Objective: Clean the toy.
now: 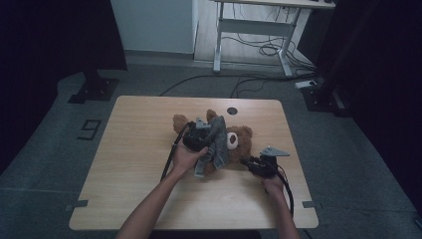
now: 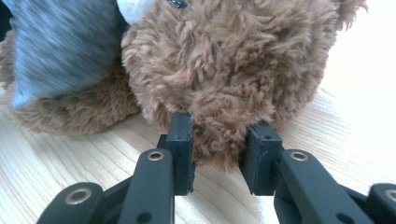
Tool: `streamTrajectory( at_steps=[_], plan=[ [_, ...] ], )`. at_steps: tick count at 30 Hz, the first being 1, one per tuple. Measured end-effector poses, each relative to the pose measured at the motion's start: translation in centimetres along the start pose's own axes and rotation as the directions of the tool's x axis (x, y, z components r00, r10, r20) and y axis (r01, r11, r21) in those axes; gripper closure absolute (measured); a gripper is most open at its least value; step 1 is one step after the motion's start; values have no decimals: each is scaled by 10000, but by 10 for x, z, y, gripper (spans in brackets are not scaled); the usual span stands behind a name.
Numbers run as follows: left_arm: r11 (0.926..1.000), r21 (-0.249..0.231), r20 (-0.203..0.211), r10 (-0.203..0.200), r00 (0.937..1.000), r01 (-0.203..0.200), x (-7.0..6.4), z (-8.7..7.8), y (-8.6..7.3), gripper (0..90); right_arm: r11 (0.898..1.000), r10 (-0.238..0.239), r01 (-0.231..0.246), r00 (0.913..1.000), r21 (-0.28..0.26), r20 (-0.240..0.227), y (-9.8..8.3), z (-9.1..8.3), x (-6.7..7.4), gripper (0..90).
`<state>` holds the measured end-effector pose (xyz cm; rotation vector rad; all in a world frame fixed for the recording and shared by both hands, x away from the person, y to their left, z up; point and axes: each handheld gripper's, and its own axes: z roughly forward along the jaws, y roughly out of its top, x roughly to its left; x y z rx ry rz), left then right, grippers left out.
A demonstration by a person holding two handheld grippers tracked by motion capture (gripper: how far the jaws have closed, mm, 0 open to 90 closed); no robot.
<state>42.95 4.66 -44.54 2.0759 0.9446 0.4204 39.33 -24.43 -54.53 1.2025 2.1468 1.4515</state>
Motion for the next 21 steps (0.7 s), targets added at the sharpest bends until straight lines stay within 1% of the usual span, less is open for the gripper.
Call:
streamTrajectory(
  at_steps=[2,3,4,6,7,8,10,11,12,17,21],
  plan=[
    [9999,52,-253,87,9996,-86,5,-6,-2,790,10000,65,-65,10000,32,-21,-1,0,-1,681],
    [9999,52,-253,87,9996,-86,5,-6,-2,790,10000,65,-65,10000,32,-21,-1,0,-1,681],
    [10000,49,-419,-13,9991,15,12,-10,-5,790,10000,62,-62,10000,39,-20,0,0,-1,682],
    [9999,49,-592,-107,9982,110,19,-14,-9,789,10000,65,-65,10000,28,-23,0,0,-1,684],
    [9999,49,-592,-107,9982,110,19,-14,-9,789,10000,43,-43,10000,16,-28,0,0,-1,687],
    [9999,-15,-797,-130,9967,129,25,-18,-13,789,10000,34,-34,10000,14,-24,0,0,-1,692],
    [9998,-39,-895,-212,9958,209,30,-21,-16,790,10000,61,-61,10000,52,-14,0,0,-2,703],
    [9998,-39,-895,-212,9958,209,30,-21,-16,790,10000,61,-61,10000,52,-14,0,0,-2,703],
    [9995,-41,-1016,-319,9943,317,36,-25,-21,791,10000,59,-59,10000,49,-9,-1,0,-2,709],
    [9973,219,-1365,-662,9884,698,54,-29,-36,793,10000,54,-54,10000,62,-32,-1,0,-2,716],
    [9930,455,-1511,-1010,9834,1090,67,-28,-53,794,9999,98,-98,9999,58,-58,-1,0,-3,721]
  ],
)
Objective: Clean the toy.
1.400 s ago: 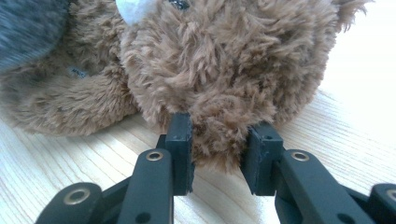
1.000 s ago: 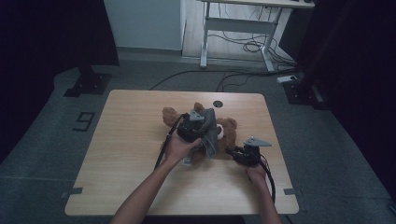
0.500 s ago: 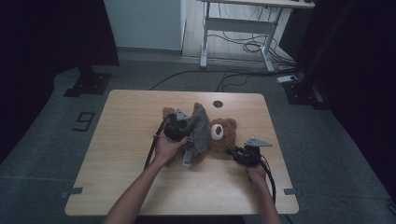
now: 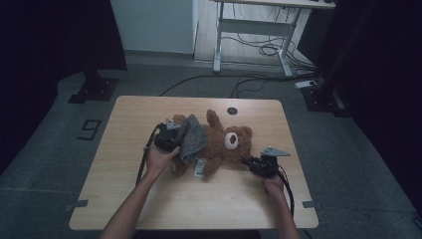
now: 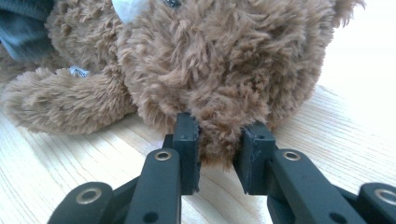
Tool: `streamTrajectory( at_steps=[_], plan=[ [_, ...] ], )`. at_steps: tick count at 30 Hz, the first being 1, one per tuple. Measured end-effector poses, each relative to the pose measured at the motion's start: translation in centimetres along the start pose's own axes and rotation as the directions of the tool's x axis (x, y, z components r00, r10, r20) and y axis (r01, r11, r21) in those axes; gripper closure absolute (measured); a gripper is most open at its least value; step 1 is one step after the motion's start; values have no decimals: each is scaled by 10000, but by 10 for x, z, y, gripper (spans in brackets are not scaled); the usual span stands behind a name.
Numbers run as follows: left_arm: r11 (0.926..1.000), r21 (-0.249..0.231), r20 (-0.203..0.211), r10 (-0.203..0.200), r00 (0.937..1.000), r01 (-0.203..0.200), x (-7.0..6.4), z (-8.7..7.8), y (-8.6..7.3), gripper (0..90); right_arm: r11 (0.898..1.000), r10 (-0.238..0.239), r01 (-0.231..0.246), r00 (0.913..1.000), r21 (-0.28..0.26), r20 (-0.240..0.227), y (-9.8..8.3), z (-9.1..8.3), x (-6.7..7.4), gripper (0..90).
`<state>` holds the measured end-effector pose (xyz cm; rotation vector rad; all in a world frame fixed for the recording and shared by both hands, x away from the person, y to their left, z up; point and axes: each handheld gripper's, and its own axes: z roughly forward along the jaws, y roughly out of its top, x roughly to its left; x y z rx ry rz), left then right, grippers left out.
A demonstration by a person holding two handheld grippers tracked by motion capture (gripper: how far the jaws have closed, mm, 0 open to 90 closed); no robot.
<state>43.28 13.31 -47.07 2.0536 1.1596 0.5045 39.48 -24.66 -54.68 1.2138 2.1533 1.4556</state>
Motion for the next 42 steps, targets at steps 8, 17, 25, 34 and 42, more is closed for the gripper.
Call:
streamTrajectory(
  at_steps=[8,17,25,34,42],
  plan=[
    [9993,371,-132,-16,9999,21,11,8,-23,794,10000,1,-1,10000,-23,-8,0,1,1,724],
    [9992,71,-246,-392,9989,394,22,-5,-29,795,10000,-34,34,10000,6,-7,0,0,1,720],
    [9905,-1332,147,371,9992,-348,-10,-27,10,801,10000,-27,27,10000,22,27,0,0,1,720],
    [9855,-1473,762,967,9924,-847,-53,-15,47,800,10000,10,-10,10000,12,-8,0,-1,0,718],
    [9869,-983,725,1352,9882,-1278,-70,10,63,799,10000,-12,12,10000,5,13,1,-1,0,718]
  ],
)
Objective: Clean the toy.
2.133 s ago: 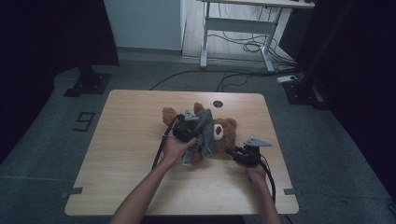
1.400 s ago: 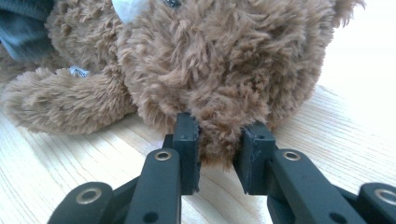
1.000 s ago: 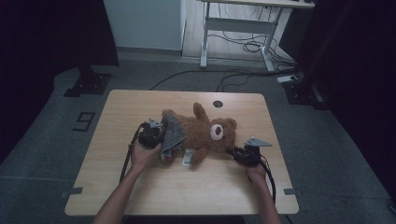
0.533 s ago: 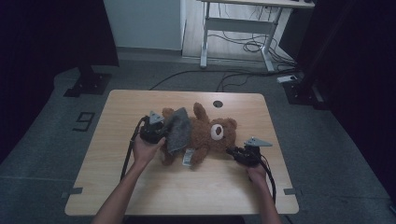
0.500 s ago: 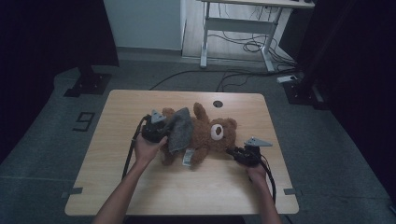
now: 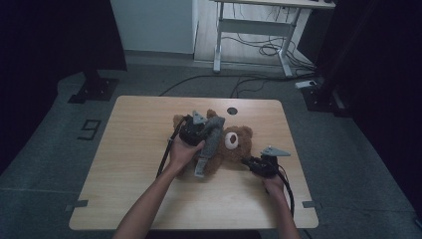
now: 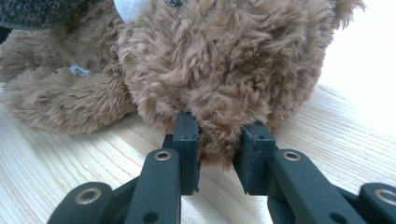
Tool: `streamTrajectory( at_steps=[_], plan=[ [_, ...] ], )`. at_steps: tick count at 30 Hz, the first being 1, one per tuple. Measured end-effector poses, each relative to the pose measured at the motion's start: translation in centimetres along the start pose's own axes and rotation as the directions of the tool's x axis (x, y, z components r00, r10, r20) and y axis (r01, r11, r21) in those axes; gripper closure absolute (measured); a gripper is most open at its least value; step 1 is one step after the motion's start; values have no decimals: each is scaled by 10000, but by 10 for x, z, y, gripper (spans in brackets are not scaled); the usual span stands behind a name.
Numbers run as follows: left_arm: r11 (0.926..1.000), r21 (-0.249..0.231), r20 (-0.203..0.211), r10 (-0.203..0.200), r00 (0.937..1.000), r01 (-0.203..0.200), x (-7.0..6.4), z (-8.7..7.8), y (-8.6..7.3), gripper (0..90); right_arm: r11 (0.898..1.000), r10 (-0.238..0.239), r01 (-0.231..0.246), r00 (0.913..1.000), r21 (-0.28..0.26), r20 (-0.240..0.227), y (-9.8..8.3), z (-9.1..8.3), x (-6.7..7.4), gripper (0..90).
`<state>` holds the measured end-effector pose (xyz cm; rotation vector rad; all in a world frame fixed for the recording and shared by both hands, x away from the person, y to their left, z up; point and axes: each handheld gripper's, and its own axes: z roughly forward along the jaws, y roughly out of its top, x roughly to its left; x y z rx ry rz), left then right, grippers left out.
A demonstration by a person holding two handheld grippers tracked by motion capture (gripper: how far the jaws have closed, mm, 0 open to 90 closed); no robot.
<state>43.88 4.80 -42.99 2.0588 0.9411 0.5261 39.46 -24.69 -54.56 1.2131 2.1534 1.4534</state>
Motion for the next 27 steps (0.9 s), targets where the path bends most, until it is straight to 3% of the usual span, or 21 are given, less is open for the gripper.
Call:
streamTrajectory(
  at_steps=[7,12,18,22,23,25,27],
  plan=[
    [9984,253,-123,-503,9987,506,21,-1,-9,797,10000,27,-27,10000,22,-9,0,0,0,718],
    [9978,455,-179,-482,9987,490,24,0,-15,798,10000,-19,19,10000,41,14,0,0,0,718],
    [9959,713,141,-574,9982,563,26,2,-22,799,9999,-90,88,9999,117,108,0,0,0,695],
    [9966,676,283,-498,9984,478,22,0,-30,802,9997,-129,133,9997,-190,194,3,-7,1,517],
    [9966,676,283,-498,9984,478,22,0,-30,802,9997,-129,133,9997,-190,194,3,-7,1,517],
    [9973,562,443,-506,9977,481,19,-1,-37,803,9949,156,-137,9997,-1001,186,9,-19,2,431],
    [9974,510,552,-537,9970,509,18,-4,-41,802,9924,310,-271,9990,-1200,306,16,-24,4,373]
  ],
)
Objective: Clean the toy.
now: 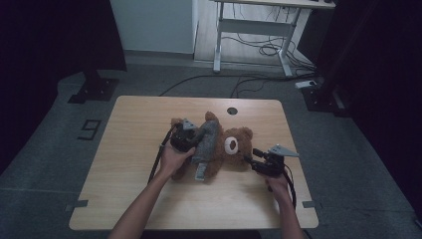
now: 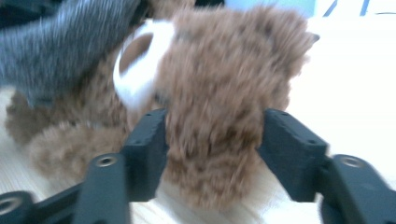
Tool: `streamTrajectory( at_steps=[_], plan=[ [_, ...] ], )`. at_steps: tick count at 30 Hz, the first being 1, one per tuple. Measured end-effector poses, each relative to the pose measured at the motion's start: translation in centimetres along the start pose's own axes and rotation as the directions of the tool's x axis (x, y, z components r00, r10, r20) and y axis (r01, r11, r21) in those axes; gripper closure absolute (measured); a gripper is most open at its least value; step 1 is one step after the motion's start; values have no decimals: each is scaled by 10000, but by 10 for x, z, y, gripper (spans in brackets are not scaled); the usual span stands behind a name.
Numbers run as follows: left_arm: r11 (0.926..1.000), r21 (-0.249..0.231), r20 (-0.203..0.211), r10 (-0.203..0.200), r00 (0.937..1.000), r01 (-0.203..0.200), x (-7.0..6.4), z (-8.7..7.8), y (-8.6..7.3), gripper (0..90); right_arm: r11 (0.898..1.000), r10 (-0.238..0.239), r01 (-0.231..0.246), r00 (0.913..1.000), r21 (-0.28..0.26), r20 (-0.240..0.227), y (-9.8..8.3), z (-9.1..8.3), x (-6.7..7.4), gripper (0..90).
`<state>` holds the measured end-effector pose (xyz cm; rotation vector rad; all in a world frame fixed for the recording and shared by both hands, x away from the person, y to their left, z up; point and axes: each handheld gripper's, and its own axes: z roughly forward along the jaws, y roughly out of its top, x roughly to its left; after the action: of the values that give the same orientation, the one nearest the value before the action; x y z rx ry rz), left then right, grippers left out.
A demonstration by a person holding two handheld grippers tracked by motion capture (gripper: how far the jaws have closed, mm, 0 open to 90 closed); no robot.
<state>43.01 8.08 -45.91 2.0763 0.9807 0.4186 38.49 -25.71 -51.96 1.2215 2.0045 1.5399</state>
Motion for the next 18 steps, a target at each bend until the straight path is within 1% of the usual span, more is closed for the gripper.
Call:
streamTrajectory(
  at_steps=[1,2,4,6,8,9,11,12,13,14,15,17,18],
  plan=[
    [10000,0,0,0,10000,0,0,0,0,802,10000,0,0,10000,0,0,0,0,0,373],
    [10000,-26,111,-58,9999,58,0,-2,-4,802,10000,52,-52,10000,-59,26,8,-2,3,321],
    [9999,-88,155,-62,9999,64,-2,-4,-7,801,9997,98,-95,9999,-215,122,16,-2,6,283],
    [9998,-168,146,-61,9999,64,-3,-5,-10,801,9992,225,-221,9997,-330,121,23,0,9,244],
    [9997,-249,139,-69,9999,72,-4,-5,-12,801,9999,95,-91,9997,-146,247,29,6,11,200],
    [9996,-272,145,-64,9999,68,-4,-6,-13,800,9999,107,-106,9996,-53,267,31,9,12,182],
    [9995,-275,200,-116,9997,122,-3,-6,-13,800,9995,226,-228,9996,196,139,34,17,14,136],
    [9995,-282,222,-134,9997,140,-3,-6,-13,800,9991,207,-213,9997,358,162,35,21,16,129],
    [9995,-282,222,-134,9997,140,-3,-6,-13,800,9991,207,-213,9997,358,162,35,21,16,129],
    [9995,-275,197,-127,9997,132,-3,-6,-14,800,9976,142,-159,9996,670,263,34,30,19,79],
    [9995,-275,197,-127,9997,132,-3,-6,-14,800,9967,258,-277,9993,765,265,32,34,19,55],
    [9993,-302,271,-190,9995,198,-2,-6,-15,800,9952,606,-620,9980,758,206,30,37,16,18],
    [9993,-302,271,-190,9995,198,-2,-6,-15,800,9952,606,-620,9980,758,206,30,37,16,18]
  ],
)
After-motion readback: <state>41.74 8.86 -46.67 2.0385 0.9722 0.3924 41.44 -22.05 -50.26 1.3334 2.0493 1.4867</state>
